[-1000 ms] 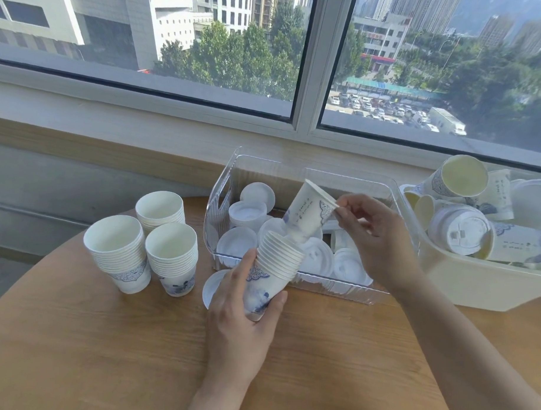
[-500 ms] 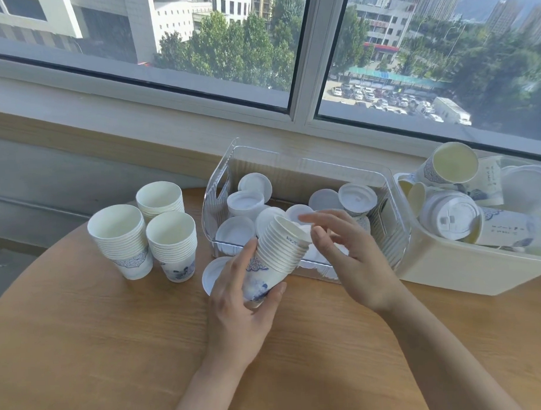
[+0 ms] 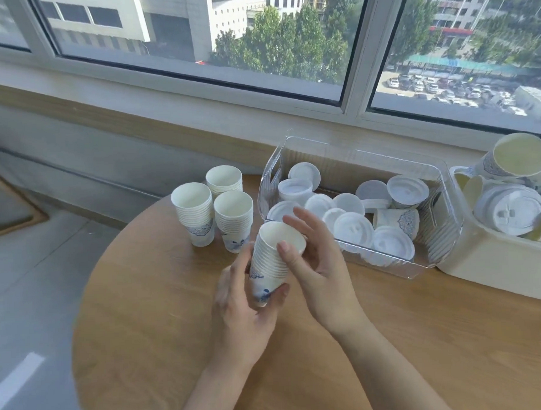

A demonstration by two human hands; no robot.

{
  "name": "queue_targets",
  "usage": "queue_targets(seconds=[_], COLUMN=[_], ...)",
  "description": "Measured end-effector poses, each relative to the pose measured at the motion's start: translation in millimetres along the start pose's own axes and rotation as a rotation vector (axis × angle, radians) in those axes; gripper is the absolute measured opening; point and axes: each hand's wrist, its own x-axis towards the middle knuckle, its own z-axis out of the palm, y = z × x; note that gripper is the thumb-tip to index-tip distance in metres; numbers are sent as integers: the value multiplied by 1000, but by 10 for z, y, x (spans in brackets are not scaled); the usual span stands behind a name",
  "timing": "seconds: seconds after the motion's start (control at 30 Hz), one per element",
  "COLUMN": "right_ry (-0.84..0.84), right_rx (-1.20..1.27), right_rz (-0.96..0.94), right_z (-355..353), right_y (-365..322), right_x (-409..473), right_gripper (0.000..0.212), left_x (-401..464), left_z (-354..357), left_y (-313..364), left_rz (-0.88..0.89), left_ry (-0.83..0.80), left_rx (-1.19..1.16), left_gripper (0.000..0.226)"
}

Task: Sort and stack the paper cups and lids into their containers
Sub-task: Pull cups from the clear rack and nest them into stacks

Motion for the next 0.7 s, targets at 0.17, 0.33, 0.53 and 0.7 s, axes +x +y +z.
queue_targets(seconds=[0.17,0.33,0.53,0.7], right_ry=[-77,-52,-79,-102], right_rx=[35,-49,-23,4], right_rz=[33,46,86,78], right_z=[312,529,687,721], right_y=[181,404,534,505], right_x=[-151,-180,-90,-41], right_gripper=[53,61,75,77], left_x=[-40,72,230,324], left_z=[-234,-414,-542,-573], left_y=[-196,-264,-430,-482], left_rz=[-146,-190,-216,-228], left_ry=[22,41,58,22], left_rx=[2,47,84,74], left_gripper=[79,74,82,89])
